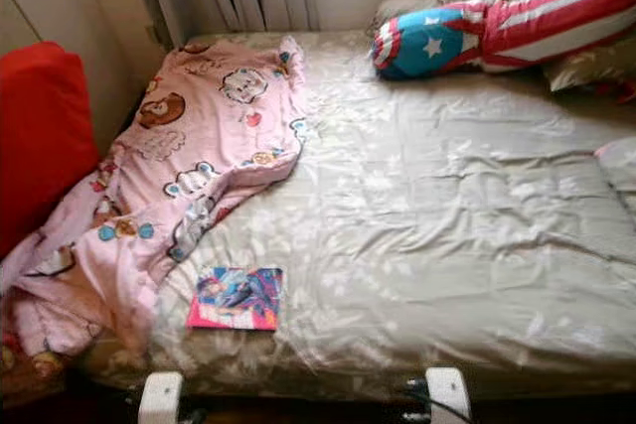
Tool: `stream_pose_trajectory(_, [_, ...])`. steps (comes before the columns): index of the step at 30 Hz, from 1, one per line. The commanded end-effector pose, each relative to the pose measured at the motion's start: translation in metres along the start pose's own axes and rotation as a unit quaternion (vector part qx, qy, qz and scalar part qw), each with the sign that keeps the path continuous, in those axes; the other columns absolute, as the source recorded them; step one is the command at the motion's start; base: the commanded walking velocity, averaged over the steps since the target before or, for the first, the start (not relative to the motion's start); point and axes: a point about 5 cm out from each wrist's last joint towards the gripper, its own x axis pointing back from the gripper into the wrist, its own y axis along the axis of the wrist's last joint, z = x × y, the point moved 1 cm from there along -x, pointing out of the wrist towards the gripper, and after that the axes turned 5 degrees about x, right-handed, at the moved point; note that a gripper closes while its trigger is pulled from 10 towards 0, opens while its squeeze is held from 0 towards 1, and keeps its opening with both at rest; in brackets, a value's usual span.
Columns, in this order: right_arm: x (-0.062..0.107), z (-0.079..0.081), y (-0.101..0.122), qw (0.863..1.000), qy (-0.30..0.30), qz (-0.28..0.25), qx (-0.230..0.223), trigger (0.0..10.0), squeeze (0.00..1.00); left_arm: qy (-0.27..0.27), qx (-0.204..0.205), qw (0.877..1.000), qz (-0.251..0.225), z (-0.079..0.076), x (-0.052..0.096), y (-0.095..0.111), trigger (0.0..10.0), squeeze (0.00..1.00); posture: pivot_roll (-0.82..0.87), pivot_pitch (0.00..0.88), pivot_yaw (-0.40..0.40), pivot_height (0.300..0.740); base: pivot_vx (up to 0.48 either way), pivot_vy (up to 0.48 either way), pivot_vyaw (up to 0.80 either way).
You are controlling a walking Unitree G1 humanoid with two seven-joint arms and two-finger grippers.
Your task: Clean up the room
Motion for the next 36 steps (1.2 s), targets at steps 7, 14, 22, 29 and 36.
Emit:
stream_pose_trajectory(7, [0.0006,0.0075,-0.0045,1.0,0.005,0.007,-0.015,10.0,0.0,0.012,-0.008,1.0,0.007,0.0109,0.0018,-0.004,10.0,0.0,-0.16,0.087,0.037,0.74,0.0,0.411,0.0])
stream_pose_trajectory(14, [0.0014,0.0097,-0.007,1.0,0.011,0.007,-0.016,10.0,0.8,0.011,-0.009,1.0,0.008,0.0116,0.0023,-0.0052,10.0,0.0,-0.17,0.078,0.047,0.74,0.0,0.411,0.0])
stream_pose_trajectory(22, [0.0023,0.011,-0.0109,1.0,0.013,0.013,-0.019,10.0,1.0,0.011,-0.01,1.0,0.005,0.0126,0.0025,-0.0049,10.0,0.0,-0.17,0.057,0.051,0.74,0.0,0.0,0.0])
stream_pose_trajectory(29, [0.002,0.0115,-0.0103,1.0,0.014,0.013,-0.019,10.0,1.0,0.007,-0.008,1.0,-0.002,0.0114,0.002,-0.0022,10.0,0.0,-0.18,0.043,0.054,0.74,0.0,0.0,0.0])
stream_pose_trajectory(36, [0.0017,0.0113,-0.0092,1.0,0.015,0.013,-0.02,10.0,1.0,0.004,-0.005,1.0,-0.002,0.0106,0.002,-0.0022,10.0,0.0,-0.19,0.043,0.058,0.74,0.0,0.0,0.0])
